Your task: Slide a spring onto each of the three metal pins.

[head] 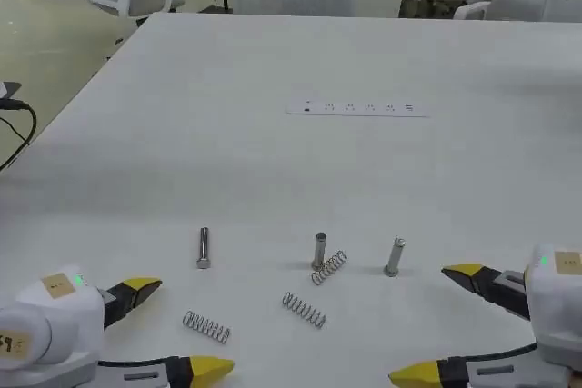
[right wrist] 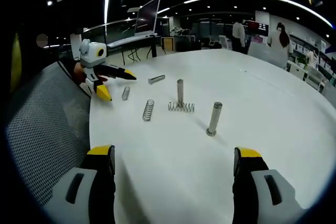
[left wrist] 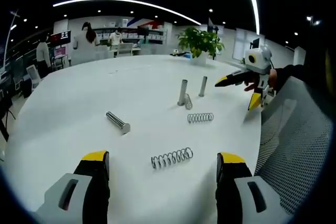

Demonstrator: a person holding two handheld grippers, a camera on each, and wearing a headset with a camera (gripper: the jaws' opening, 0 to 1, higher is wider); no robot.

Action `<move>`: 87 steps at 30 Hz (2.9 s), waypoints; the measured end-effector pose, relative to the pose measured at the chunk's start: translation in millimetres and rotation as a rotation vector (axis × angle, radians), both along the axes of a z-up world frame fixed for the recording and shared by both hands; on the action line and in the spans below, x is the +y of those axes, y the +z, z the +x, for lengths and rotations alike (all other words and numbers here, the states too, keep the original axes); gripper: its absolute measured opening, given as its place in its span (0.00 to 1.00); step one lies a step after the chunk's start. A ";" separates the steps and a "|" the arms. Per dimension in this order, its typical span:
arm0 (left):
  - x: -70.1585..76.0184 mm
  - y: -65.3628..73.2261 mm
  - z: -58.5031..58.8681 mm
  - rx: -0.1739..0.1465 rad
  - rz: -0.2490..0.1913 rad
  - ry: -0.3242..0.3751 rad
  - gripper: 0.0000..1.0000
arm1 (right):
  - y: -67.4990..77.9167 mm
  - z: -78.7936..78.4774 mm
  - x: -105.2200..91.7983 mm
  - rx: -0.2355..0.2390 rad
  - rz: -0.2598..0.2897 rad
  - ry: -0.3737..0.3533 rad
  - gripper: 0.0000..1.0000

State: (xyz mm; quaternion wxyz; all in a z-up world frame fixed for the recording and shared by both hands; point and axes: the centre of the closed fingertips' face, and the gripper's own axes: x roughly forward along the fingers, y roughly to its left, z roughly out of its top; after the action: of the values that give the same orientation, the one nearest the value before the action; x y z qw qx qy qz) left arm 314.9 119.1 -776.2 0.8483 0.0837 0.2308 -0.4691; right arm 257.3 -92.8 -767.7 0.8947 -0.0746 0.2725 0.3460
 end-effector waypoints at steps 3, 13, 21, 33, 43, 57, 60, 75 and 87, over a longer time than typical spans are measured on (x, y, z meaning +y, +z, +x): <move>-0.3 -0.1 0.0 0.000 0.001 -0.001 0.81 | 0.0 -0.4 -0.1 0.002 0.000 0.001 0.93; -1.4 -0.5 -1.5 0.002 0.006 -0.008 0.81 | 0.3 -0.5 -0.7 0.002 -0.001 0.000 0.93; -2.1 3.7 0.2 0.013 -0.014 -0.007 0.80 | 0.1 0.1 -1.1 0.002 -0.002 -0.002 0.92; -4.6 20.6 14.4 -0.002 -0.021 0.003 0.78 | 2.0 1.3 -2.0 -0.006 0.007 -0.009 0.92; -1.0 32.1 34.2 -0.002 -0.022 0.026 0.73 | 2.9 1.3 -2.4 -0.009 0.011 -0.010 0.92; -3.6 38.9 56.8 0.004 0.000 0.022 0.68 | 6.5 1.5 -2.9 -0.020 0.014 -0.013 0.92; -3.4 38.7 62.8 0.012 0.000 0.029 0.67 | 6.9 1.5 -3.0 -0.021 0.014 -0.013 0.92; -6.5 35.5 92.9 0.053 0.033 0.064 0.58 | 6.1 1.3 -3.4 -0.020 0.011 -0.013 0.92; -10.6 25.4 107.9 0.077 0.098 0.114 0.40 | 4.9 0.5 -4.2 -0.016 0.009 -0.018 0.92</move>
State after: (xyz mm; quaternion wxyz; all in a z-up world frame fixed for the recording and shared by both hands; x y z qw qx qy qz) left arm 422.8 108.5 -750.8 0.8590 0.0940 0.2902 -0.4112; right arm 257.8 -97.0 -762.8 0.9002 -0.0709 0.2642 0.3388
